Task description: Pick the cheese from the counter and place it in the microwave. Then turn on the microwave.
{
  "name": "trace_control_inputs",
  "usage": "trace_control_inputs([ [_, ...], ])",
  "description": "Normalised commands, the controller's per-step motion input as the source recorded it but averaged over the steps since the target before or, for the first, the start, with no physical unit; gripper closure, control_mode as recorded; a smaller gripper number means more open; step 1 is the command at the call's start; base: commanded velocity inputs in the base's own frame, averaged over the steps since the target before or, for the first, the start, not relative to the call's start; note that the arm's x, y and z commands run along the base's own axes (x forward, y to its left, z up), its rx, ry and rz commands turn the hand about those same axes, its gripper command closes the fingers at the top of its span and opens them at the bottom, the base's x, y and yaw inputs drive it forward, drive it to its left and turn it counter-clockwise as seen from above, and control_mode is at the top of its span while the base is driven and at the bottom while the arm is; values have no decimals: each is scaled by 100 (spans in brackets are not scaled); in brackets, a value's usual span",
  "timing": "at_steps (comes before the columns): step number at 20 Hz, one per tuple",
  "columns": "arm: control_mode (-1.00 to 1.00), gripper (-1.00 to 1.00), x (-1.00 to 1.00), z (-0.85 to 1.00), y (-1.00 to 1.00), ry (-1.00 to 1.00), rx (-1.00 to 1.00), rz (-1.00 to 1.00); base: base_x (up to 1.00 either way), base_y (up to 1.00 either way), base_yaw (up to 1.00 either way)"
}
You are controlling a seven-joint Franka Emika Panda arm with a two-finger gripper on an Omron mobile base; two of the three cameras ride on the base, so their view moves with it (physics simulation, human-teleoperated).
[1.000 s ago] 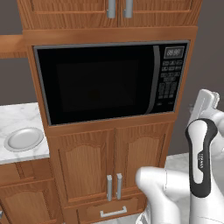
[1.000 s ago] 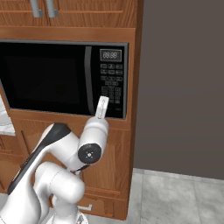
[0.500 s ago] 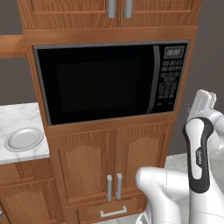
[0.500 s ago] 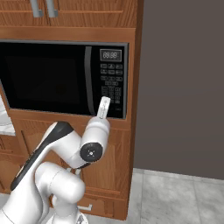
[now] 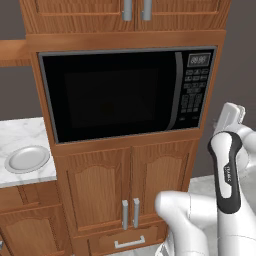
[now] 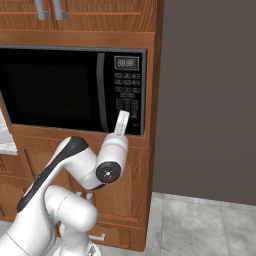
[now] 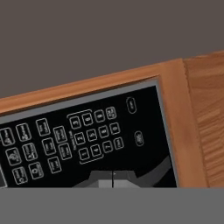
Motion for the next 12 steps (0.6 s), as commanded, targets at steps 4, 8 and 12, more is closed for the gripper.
trace_control_inputs([
  [4, -100, 100, 14, -10, -4, 0, 0, 0, 0, 0, 0],
  [8, -100, 100, 14, -13, -2, 0, 0, 0, 0, 0, 0],
  [12, -100, 100, 12, -10, -3, 0, 0, 0, 0, 0, 0],
])
